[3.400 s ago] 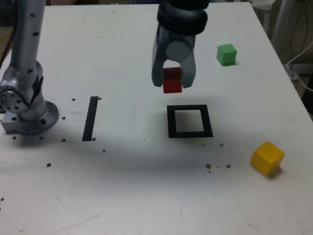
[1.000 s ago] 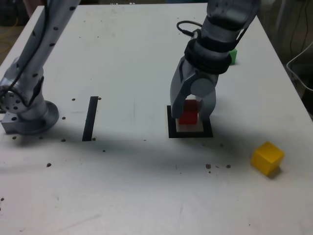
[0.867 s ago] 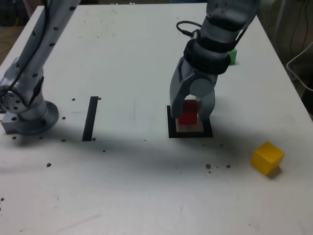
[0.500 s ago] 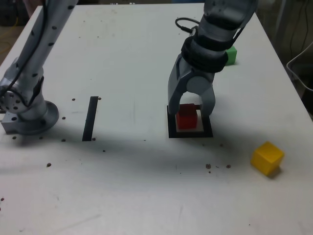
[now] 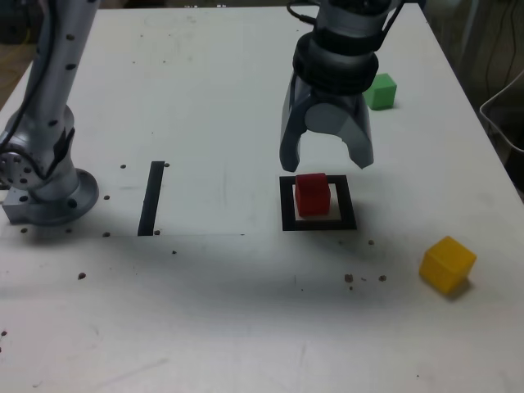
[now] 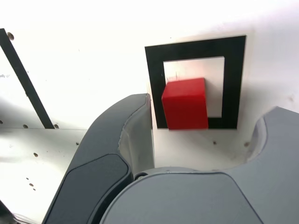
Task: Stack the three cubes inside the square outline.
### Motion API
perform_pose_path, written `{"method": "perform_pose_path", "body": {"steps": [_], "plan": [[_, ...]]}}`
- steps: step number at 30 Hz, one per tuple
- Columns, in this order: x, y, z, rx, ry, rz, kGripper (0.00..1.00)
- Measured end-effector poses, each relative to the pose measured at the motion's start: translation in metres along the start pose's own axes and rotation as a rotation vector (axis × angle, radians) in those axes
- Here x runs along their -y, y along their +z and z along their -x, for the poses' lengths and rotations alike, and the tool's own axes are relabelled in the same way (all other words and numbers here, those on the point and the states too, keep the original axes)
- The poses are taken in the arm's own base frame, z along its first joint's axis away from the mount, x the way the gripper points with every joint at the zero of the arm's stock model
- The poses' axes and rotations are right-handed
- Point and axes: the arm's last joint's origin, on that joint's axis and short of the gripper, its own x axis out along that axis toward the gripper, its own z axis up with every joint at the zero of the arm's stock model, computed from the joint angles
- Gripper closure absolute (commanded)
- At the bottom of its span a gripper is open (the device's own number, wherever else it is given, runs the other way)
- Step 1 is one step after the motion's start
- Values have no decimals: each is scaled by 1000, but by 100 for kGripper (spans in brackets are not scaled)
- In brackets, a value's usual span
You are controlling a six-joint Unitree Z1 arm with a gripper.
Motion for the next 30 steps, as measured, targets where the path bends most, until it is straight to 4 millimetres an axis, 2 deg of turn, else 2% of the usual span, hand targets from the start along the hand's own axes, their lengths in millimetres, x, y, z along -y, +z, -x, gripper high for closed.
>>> {"method": "perform_pose_path", "body": {"steps": [7,20,30], "plan": [[1,-4,10,28,-9,-58,0],[12,-1,29,60,50,-294,2],[37,29,45,96,100,-489,2]]}}
